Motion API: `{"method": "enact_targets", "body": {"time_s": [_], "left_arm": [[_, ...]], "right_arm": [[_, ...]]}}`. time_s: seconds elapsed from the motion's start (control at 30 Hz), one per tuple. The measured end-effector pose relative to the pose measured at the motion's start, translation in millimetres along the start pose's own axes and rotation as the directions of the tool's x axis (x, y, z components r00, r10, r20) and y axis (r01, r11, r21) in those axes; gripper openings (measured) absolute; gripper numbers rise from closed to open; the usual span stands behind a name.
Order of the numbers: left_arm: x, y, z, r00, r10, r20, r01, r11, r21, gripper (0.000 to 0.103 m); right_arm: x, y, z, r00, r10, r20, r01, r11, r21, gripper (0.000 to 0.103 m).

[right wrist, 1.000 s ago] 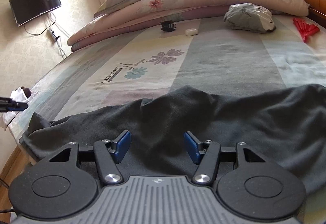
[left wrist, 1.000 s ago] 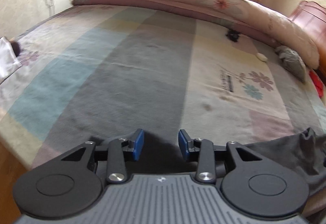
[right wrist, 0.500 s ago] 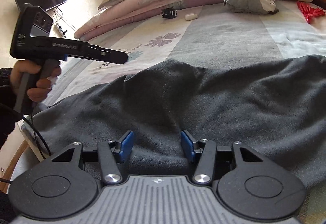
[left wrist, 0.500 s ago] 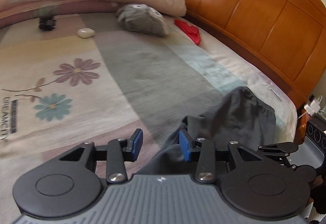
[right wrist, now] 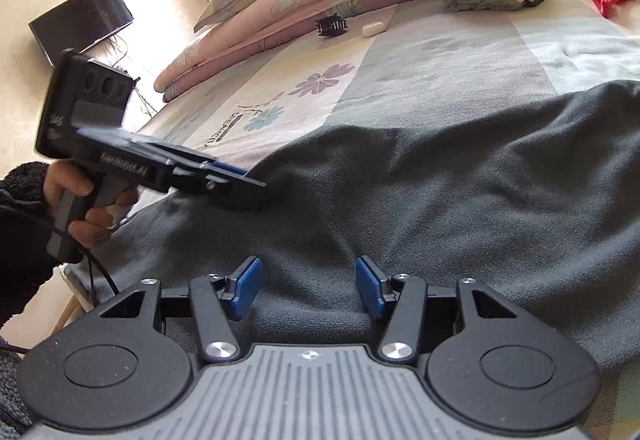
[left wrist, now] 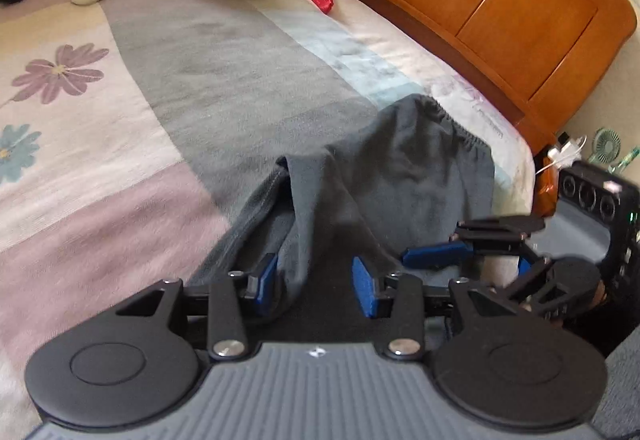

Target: Fold clothes

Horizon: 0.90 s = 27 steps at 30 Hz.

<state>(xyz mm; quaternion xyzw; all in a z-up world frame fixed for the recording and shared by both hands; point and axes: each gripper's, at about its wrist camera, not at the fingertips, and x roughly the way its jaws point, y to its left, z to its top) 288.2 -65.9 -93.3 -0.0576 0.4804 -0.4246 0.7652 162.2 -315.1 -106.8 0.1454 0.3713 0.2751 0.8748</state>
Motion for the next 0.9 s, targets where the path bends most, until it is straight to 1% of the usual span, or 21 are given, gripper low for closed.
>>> {"method": "enact_targets", "body": {"time_s": [0.1, 0.17, 0.2, 0.27, 0.33, 0.37, 0.4, 0.43, 0.47, 0.6, 0.67, 0.7, 0.77, 0.83, 0.9], "left_arm": [[8, 6, 10, 0.998, -0.058, -0.014, 0.057, 0.998, -0.034, 0.048], [24, 14, 21, 0.991, -0.137, 0.0, 0.137, 0.988, -0.078, 0.048], [32, 19, 26, 0.986, -0.166, 0.011, 0.166, 0.98, -0.111, 0.048], [36, 29, 35, 0.979, -0.181, 0.099, 0.196, 0.963, -0.184, 0.048], [36, 39, 46, 0.973, -0.179, 0.149, 0.207, 0.957, -0.205, 0.044], [38, 44, 50, 0.973, -0.179, 0.143, 0.207, 0.953, -0.22, 0.044], [41, 46, 50, 0.979, -0.165, 0.122, 0.189, 0.957, -0.219, 0.044], [43, 47, 50, 0.983, -0.151, 0.101, 0.17, 0.962, -0.216, 0.041], [38, 47, 49, 0.985, -0.138, 0.106, 0.157, 0.965, -0.209, 0.04], [14, 43, 44, 0.987, -0.084, 0.134, 0.108, 0.977, -0.183, 0.04], [-7, 41, 40, 0.984, -0.061, 0.166, 0.088, 0.983, -0.161, 0.04], [-17, 40, 38, 0.982, -0.05, 0.182, 0.078, 0.986, -0.15, 0.038], [-33, 31, 32, 0.98, -0.022, 0.196, 0.037, 0.996, -0.077, 0.036], [-37, 23, 25, 0.983, 0.01, 0.185, -0.007, 1.0, -0.016, 0.018], [-39, 17, 18, 0.986, 0.041, 0.163, -0.046, 0.998, 0.031, 0.016]], "right_arm": [[1, 4, 2, 1.0, -0.019, -0.007, 0.019, 1.0, -0.009, 0.058], [1, 8, 2, 0.999, -0.033, -0.013, 0.033, 0.999, -0.026, 0.06], [1, 10, 2, 0.999, -0.044, -0.015, 0.043, 0.998, -0.035, 0.06], [1, 13, 3, 0.998, -0.064, -0.015, 0.063, 0.997, -0.049, 0.06], [-4, 15, 3, 0.996, -0.094, -0.002, 0.094, 0.994, -0.06, 0.065], [-6, 15, 3, 0.995, -0.101, -0.001, 0.1, 0.993, -0.06, 0.067], [-7, 14, 3, 0.995, -0.103, -0.002, 0.103, 0.993, -0.056, 0.067], [-9, 13, 3, 0.994, -0.105, -0.003, 0.105, 0.993, -0.052, 0.067], [-12, 12, 3, 0.994, -0.109, 0.0, 0.109, 0.993, -0.043, 0.067], [-18, 6, 2, 0.992, -0.126, 0.012, 0.126, 0.992, -0.012, 0.068], [-20, 3, 2, 0.991, -0.13, 0.02, 0.13, 0.992, 0.003, 0.068], [-21, 2, 2, 0.991, -0.132, 0.026, 0.132, 0.991, 0.01, 0.068], [-22, 0, 1, 0.99, -0.134, 0.031, 0.134, 0.991, 0.021, 0.068], [-22, 0, 1, 0.99, -0.135, 0.035, 0.134, 0.99, 0.032, 0.068], [-24, 1, 1, 0.99, -0.139, 0.038, 0.138, 0.99, 0.036, 0.068]]}}
